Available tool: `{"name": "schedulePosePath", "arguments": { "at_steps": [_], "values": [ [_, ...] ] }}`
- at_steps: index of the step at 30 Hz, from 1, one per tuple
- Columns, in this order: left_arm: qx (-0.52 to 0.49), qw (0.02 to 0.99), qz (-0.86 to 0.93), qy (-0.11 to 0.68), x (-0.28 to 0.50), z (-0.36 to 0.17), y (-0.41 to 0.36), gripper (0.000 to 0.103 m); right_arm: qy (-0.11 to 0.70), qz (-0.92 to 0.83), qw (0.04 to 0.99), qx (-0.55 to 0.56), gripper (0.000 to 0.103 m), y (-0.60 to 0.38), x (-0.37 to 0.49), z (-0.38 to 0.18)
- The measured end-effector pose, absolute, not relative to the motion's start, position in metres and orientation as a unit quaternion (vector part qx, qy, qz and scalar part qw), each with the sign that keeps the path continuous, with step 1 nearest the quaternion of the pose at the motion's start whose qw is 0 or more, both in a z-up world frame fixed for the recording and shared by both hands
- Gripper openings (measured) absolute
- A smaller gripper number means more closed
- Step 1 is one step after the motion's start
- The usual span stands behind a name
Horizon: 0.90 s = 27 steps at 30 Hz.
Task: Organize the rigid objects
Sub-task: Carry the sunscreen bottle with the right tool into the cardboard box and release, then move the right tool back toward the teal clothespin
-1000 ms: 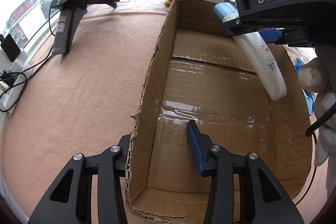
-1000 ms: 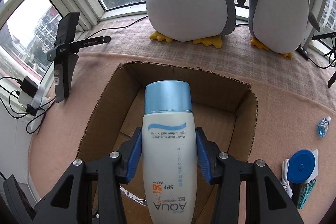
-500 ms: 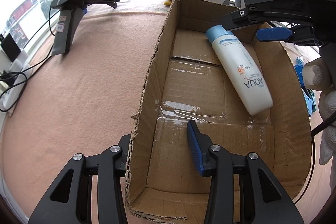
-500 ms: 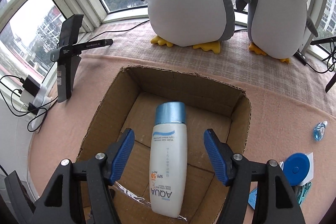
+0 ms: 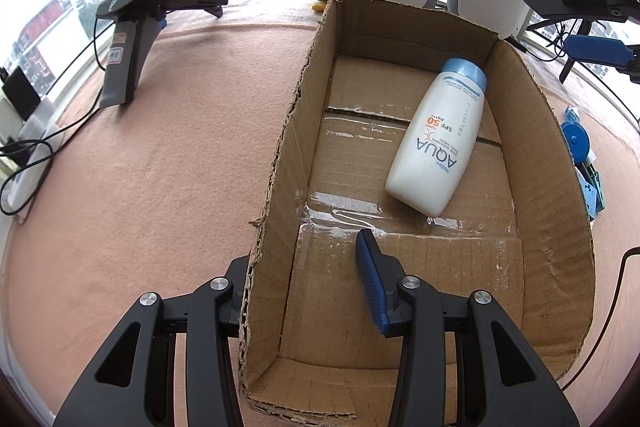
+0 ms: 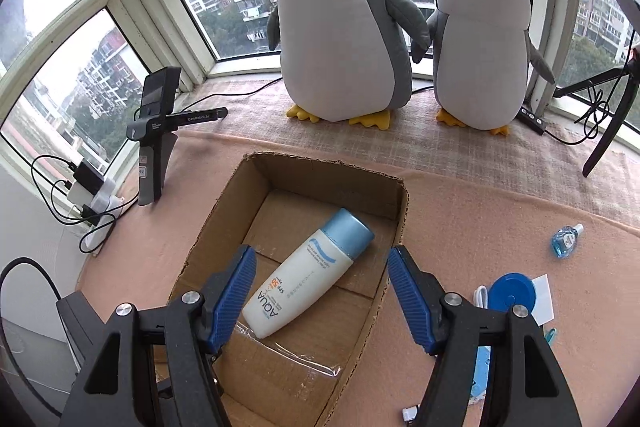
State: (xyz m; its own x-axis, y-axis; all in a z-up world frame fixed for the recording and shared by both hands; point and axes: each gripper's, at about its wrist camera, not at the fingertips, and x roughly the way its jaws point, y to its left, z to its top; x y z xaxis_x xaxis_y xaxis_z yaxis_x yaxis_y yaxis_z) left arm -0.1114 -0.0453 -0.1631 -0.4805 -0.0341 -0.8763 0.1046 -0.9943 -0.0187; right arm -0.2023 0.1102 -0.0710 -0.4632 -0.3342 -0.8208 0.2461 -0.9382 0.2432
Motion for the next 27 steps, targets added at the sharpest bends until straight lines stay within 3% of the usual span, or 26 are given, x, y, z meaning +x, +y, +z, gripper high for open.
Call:
{"name": "schedulePosePath", "arguments": {
  "at_steps": [12, 27],
  "values": [
    [0.507, 0.041, -0.86, 0.032, -0.111, -0.163, -0.045, 0.042, -0.063, -0.871, 0.138, 0.468, 0.065, 0.192, -0.15, -0.043],
    [0.507, 0.043, -0.861, 0.019, -0.109, -0.162, -0.04, 0.042, -0.086, -0.855, 0.045, 0.509, 0.061, 0.287, -0.122, -0.091]
  ]
}}
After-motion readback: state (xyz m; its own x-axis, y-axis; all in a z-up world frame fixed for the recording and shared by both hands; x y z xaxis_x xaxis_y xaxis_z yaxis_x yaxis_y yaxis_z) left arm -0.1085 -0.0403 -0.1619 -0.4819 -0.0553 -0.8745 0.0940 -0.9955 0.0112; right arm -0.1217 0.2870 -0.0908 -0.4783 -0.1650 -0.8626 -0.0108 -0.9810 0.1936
